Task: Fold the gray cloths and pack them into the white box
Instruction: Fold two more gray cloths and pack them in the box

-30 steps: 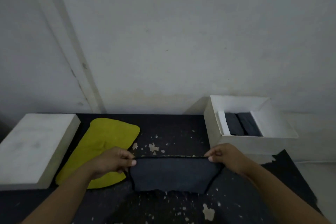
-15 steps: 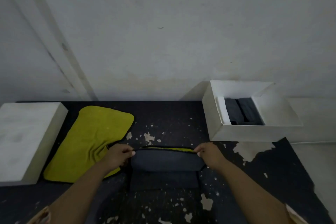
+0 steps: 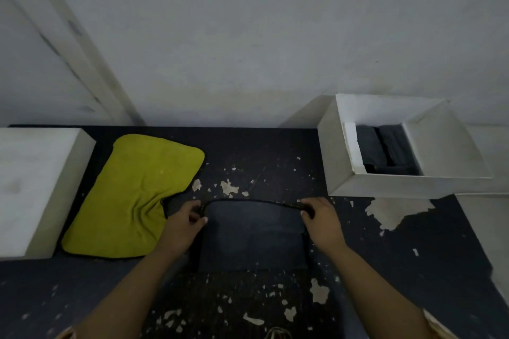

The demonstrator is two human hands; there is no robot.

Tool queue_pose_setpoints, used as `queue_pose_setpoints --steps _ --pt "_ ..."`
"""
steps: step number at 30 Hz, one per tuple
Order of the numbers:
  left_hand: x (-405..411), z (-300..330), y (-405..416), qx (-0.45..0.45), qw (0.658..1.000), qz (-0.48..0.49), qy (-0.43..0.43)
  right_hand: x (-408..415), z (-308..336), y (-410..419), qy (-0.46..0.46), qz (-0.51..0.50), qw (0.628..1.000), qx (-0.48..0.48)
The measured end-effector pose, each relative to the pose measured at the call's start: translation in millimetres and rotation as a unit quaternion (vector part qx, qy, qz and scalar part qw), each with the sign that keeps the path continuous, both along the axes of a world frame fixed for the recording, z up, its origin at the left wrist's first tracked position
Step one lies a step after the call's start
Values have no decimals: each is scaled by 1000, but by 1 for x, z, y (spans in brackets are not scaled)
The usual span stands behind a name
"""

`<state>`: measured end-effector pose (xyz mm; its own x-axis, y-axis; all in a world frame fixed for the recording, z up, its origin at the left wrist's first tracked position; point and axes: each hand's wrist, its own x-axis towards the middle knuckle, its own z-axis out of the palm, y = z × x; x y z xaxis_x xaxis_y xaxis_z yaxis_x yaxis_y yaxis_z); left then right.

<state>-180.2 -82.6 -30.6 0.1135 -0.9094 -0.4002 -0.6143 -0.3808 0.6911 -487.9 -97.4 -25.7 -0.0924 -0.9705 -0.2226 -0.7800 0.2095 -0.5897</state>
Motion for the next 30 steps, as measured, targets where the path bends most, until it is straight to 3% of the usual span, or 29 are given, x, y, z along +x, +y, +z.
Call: queue_pose_setpoints --steps 4,7,12,20,25,30 --pt "1 0 28 -4 1000 -9 -15 4 4 35 52 -91 993 -63" --pt "-1 -2 48 -18 999 -7 -46 14 2 64 50 -158 985 -39" --pt "-12 -7 66 -8 997 19 -79 29 -3 84 8 -146 987 62" --pt "-17 0 64 2 993 115 -27 29 1 72 -28 -202 970 134" --pt "-11 11 70 1 990 136 25 25 8 81 -69 -223 970 73" --pt "-6 5 87 6 992 126 25 21 1 105 -8 -184 981 59"
